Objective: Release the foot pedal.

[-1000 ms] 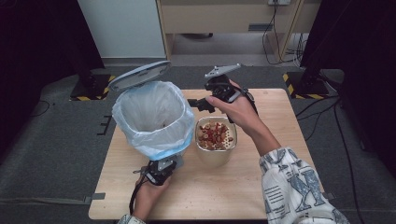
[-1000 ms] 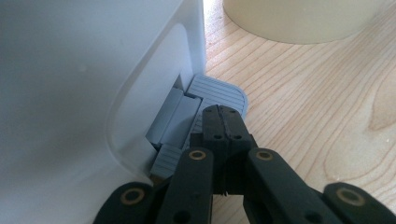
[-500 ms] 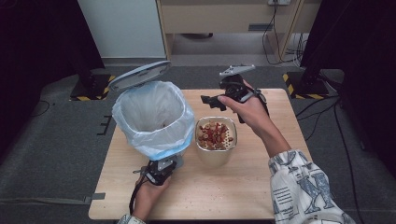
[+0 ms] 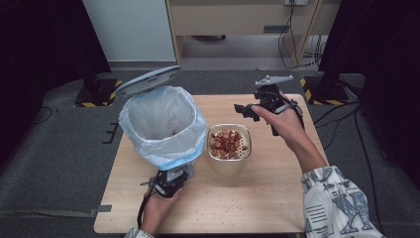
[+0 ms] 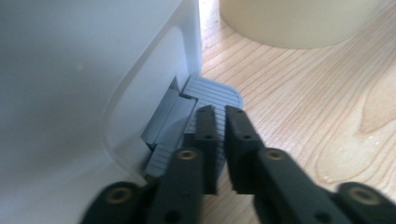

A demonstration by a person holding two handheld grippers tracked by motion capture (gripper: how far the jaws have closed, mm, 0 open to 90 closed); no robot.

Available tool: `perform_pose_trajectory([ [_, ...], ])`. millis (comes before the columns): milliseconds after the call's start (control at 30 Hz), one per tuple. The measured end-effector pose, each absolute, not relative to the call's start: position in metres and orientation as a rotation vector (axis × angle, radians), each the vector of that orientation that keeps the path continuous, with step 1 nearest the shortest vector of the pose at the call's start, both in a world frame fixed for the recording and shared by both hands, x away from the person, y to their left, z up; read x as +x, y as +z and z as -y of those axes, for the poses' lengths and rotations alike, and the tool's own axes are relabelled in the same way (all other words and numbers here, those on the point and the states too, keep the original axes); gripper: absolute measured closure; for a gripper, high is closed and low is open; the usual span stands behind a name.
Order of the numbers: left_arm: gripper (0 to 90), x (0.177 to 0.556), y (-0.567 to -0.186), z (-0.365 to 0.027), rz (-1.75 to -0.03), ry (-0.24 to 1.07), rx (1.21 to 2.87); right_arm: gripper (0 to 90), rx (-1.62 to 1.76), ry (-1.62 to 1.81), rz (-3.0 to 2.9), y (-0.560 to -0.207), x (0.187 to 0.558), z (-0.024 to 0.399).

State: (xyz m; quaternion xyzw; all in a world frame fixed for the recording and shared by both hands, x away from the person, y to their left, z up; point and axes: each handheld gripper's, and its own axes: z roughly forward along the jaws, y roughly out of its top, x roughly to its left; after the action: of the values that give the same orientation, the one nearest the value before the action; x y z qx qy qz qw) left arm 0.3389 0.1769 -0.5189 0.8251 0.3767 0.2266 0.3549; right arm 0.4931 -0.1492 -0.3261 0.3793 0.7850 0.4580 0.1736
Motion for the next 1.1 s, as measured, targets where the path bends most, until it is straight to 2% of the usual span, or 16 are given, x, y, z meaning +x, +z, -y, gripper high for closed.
perform_pose_trajectory([
  [33,75.6,0.337,-0.517,-0.177,-0.968,0.590,2.132,7.1,1.085,1.286,-2.222,-0.328,0.493,0.154],
  [300,65.0,0.325,-0.507,-0.183,-1.024,0.557,2.025,6.7,1.156,1.241,-2.161,-0.339,0.494,0.181],
  [333,60.3,0.324,-0.506,-0.183,-1.037,0.553,2.014,6.7,1.188,1.225,-2.129,-0.344,0.495,0.189],
  [433,54.3,0.324,-0.506,-0.183,-1.034,0.549,2.020,6.7,1.213,1.212,-2.102,-0.349,0.494,0.196],
  [867,39.7,0.323,-0.506,-0.181,-0.998,0.485,2.044,6.9,1.280,1.170,-2.010,-0.373,0.478,0.226],
  [1100,33.0,0.324,-0.507,-0.180,-0.972,0.468,2.068,6.7,1.307,1.151,-2.015,-0.400,0.463,0.243],
])
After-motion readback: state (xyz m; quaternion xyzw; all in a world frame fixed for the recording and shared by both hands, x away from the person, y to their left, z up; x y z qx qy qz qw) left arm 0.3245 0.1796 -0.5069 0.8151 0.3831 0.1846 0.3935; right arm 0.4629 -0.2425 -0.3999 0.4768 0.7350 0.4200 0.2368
